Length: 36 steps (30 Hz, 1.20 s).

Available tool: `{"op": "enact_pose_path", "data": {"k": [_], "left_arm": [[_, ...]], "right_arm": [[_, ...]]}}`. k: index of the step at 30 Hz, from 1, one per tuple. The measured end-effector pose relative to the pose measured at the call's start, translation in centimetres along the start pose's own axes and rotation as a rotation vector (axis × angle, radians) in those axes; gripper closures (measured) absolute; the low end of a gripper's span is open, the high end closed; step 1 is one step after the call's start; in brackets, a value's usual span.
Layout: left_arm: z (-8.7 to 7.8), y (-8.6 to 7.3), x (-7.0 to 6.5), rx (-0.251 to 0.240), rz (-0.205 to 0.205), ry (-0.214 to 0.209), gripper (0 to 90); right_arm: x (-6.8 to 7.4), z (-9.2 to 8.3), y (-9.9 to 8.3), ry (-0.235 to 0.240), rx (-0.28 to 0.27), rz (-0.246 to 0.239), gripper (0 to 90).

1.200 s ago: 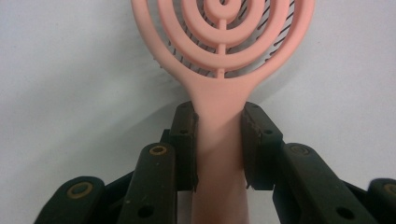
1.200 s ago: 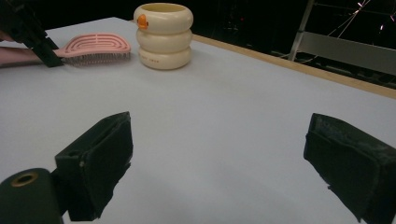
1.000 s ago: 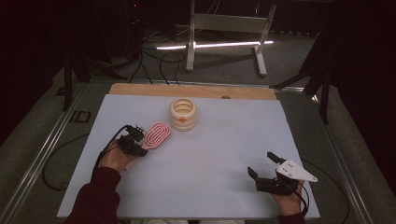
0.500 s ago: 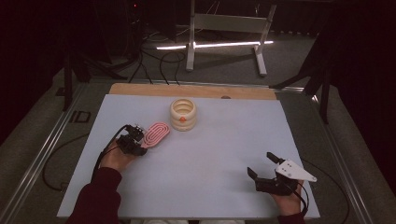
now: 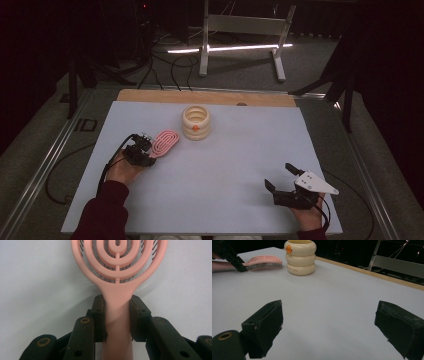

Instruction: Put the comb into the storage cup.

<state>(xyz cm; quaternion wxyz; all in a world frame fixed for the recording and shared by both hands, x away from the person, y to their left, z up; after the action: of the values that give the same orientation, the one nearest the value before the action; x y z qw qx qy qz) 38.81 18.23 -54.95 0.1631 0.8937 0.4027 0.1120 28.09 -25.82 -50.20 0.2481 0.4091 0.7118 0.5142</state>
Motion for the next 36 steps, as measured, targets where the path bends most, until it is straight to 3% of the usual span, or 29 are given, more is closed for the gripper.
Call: {"op": "enact_pose_path", "data": {"k": [20,36], "left_arm": [[-1.6,0.0,-0.3,-0.066,-0.004,0.008,70.4],[-3.3,0.2,-0.7,-0.164,-0.021,0.019,70.3]], "right_arm": [[0.0,0.0,0.0,0.002,0.002,-0.002,7.7],[0.1,0.1,-0.1,0.003,0.009,0.001,7.7]]}}
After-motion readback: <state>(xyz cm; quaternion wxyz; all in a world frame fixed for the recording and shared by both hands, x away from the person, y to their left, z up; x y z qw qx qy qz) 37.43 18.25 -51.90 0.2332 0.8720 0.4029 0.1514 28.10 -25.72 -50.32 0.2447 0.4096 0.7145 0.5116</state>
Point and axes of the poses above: each handheld gripper's, and its own axes: z roughly forward along the jaws, y roughly out of its top, x roughly to its left, the point moved 6 cm from there along z, roughly forward along the jaws, and after that the axes turned 7 degrees about z, right-handed, at the moved point
